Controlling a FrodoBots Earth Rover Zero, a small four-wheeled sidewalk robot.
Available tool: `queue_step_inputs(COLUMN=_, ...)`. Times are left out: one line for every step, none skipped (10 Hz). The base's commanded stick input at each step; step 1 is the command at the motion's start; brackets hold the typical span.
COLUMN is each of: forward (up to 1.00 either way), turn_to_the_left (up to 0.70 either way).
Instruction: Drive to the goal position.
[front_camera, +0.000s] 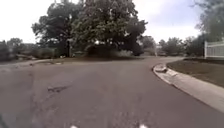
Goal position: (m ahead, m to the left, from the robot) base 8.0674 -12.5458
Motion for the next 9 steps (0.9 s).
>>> queue_step_inputs(forward=0.7, turn_to_the_left=0.0)
queue_step_inputs(forward=0.7, turn_to_the_left=0.0)
queue_step_inputs(forward=0.7, turn_to_the_left=0.0)
queue_step_inputs(forward=0.7, turn_to_the_left=0.0)
queue_step_inputs(forward=0.7, turn_to_the_left=0.0)
queue_step_inputs(forward=0.7, turn_to_the_left=0.0)
queue_step_inputs(forward=0.7, turn_to_the_left=0.0)
queue_step_inputs(forward=0.7, turn_to_the_left=0.0)
queue_step_inputs(forward=0.7, turn_to_the_left=0.0)
